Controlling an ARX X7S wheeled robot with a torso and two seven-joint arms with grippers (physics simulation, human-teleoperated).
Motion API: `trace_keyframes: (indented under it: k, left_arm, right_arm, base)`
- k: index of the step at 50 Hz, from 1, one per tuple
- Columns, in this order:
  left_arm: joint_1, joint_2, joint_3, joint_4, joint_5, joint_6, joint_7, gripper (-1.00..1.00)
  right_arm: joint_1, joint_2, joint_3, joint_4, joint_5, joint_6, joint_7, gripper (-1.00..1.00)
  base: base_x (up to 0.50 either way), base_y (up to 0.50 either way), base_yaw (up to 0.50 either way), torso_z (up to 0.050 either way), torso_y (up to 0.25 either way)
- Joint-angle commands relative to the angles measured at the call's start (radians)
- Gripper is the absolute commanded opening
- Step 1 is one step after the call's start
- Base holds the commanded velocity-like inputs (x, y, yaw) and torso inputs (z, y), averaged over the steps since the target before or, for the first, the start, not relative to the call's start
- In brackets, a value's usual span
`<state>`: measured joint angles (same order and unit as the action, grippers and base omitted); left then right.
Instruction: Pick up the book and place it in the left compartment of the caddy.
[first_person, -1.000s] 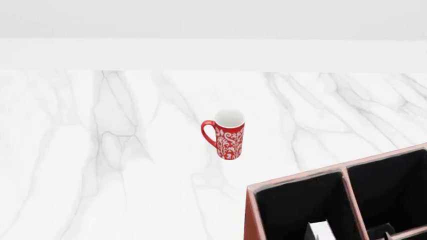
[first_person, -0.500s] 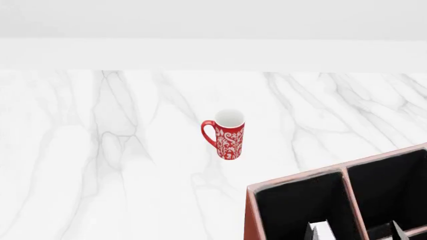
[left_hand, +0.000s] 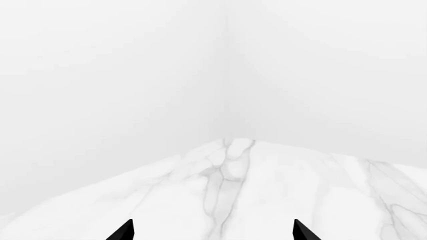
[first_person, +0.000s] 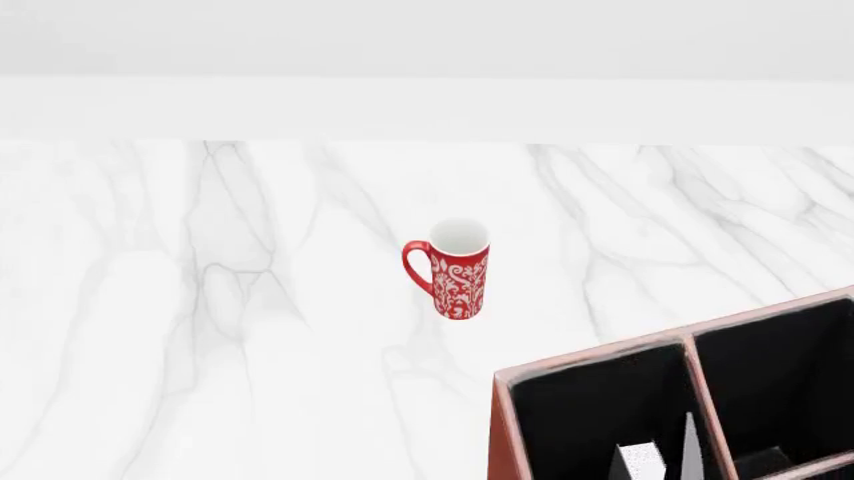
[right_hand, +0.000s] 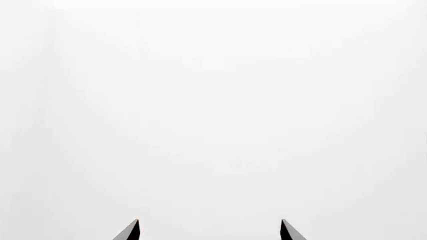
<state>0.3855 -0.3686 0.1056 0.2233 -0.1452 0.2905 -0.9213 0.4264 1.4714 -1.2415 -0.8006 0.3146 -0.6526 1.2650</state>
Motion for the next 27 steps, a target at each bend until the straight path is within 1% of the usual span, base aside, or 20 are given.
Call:
trace_keyframes:
  k: [1,4,7,27]
  left_arm:
    - [0.000,-0.001,0.002,0.002,0.001,-0.001,-0.002,1.00]
    - [0.000,-0.002,0.002,0.002,0.001,-0.001,-0.003,1.00]
    - [0.000,-0.001,0.003,0.004,0.001,-0.003,-0.004,1.00]
    - [0.000,-0.003,0.005,0.003,0.000,0.000,-0.006,1.00]
  right_arm:
    - [0.009,0.099,0.025,-0.169,-0.108,0.008,0.124,1.00]
    - [0.016,0.099,0.033,-0.227,-0.138,0.057,0.145,1.00]
    - [0.018,0.099,0.035,-0.246,-0.162,0.072,0.152,1.00]
    - [0.013,0.099,0.033,-0.247,-0.357,0.013,0.201,1.00]
  base:
    - [0.00,0.00,0.00,0.000,0.000]
    - [0.00,0.00,0.00,0.000,0.000]
    - [0.00,0.00,0.00,0.000,0.000]
    - [0.00,0.00,0.00,0.000,0.000]
